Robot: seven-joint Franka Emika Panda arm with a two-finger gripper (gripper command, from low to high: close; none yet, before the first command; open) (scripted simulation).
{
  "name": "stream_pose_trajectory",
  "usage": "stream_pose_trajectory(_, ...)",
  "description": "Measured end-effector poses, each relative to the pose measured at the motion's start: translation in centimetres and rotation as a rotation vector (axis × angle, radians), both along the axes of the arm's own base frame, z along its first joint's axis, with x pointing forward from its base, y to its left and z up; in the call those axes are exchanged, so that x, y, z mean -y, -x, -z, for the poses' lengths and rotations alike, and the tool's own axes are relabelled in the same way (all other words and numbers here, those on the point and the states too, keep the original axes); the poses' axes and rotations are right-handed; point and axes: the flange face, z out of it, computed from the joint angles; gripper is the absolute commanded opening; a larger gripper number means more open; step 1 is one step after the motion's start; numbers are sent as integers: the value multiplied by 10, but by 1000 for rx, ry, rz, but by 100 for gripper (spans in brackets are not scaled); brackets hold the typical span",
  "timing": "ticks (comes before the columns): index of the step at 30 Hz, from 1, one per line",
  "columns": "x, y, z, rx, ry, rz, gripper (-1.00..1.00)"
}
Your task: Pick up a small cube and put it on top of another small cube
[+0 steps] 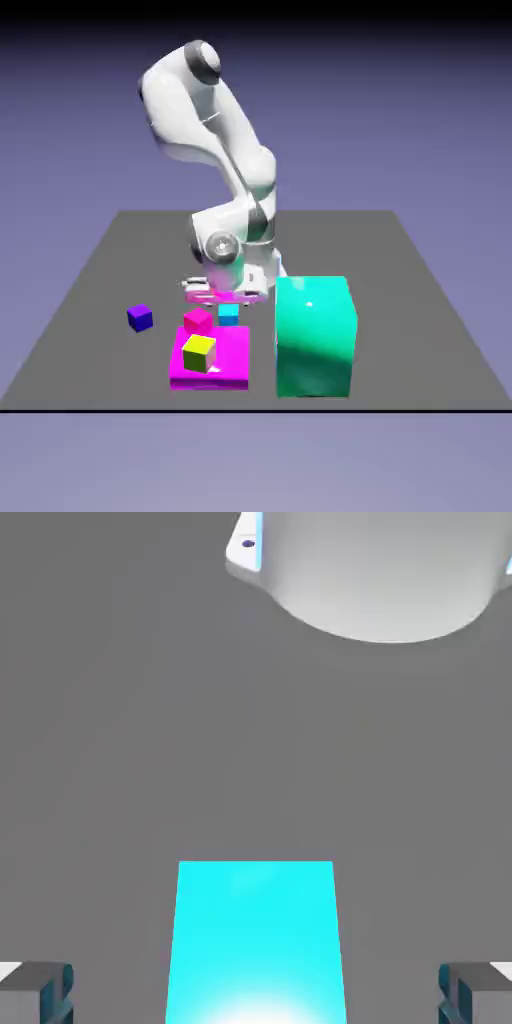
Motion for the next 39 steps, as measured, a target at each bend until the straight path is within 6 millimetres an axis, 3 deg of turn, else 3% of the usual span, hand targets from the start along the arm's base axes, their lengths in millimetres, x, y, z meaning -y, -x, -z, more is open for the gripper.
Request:
stream_pose_trajectory(4, -1, 17, 34, -3, -1, -2, 0)
stream_pose_trajectory(5, -2, 19, 37, -4, -2, -2, -100)
stream_pose_trajectory(7, -2, 19, 38, -3, -1, -3, -100)
stream_pose_trajectory(15, -2, -13, -25, 2, 7, 28, -100)
stream_pose_trajectory(23, 9, -94, -48, 2, 86, 557, -100)
stream_pose_trajectory(32, 19, -198, -76, -105, 144, 1114, -100)
stream_pose_trajectory(39, 25, -227, -76, -64, 132, 938, -100)
